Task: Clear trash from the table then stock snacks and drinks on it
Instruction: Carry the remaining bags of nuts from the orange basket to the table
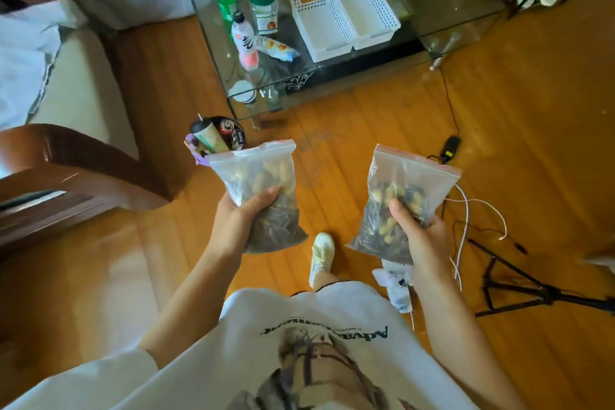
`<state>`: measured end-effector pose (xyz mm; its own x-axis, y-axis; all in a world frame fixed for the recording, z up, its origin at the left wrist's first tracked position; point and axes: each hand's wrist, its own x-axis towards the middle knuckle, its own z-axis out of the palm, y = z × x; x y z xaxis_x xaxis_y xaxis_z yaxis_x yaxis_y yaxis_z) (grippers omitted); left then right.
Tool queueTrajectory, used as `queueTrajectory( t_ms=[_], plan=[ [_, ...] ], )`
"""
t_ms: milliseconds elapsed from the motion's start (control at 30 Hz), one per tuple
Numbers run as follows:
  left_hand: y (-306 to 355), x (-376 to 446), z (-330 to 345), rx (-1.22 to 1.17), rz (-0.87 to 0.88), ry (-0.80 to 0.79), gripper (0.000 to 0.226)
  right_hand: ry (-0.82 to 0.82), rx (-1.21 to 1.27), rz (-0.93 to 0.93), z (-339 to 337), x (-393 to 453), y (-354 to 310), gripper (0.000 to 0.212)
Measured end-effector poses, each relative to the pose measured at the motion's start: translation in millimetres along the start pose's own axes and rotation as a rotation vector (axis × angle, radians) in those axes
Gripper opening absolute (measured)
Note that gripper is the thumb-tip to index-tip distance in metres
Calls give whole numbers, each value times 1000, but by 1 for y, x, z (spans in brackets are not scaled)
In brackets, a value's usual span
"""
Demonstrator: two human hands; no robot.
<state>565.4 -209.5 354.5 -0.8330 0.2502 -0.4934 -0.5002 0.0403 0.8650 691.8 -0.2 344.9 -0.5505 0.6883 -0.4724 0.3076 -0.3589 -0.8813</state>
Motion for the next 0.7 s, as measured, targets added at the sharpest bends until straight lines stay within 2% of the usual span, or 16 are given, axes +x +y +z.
queueTrajectory(
  t_ms=[67, 200, 300, 400, 467, 700],
  plan=[
    [14, 19, 21, 1, 8, -19, 30, -1, -7, -8, 1, 25, -20, 30],
    [51, 67, 68, 6, 45, -33, 43, -28, -23, -25, 0, 89, -63, 13],
    [69, 96, 83, -10, 36, -27, 47, -39, -8, -12, 4, 121, -79, 15],
    [79, 128, 92, -30, 12, 14, 43, -29, -6, 13, 12, 154, -89, 18],
    [87, 152, 98, -36, -11, 33, 41, -14, -12, 28, 20, 177, -95, 12],
    [128, 243, 134, -63, -18, -1, 34, 4, -17, -35, 57, 259, -141, 13]
  ],
)
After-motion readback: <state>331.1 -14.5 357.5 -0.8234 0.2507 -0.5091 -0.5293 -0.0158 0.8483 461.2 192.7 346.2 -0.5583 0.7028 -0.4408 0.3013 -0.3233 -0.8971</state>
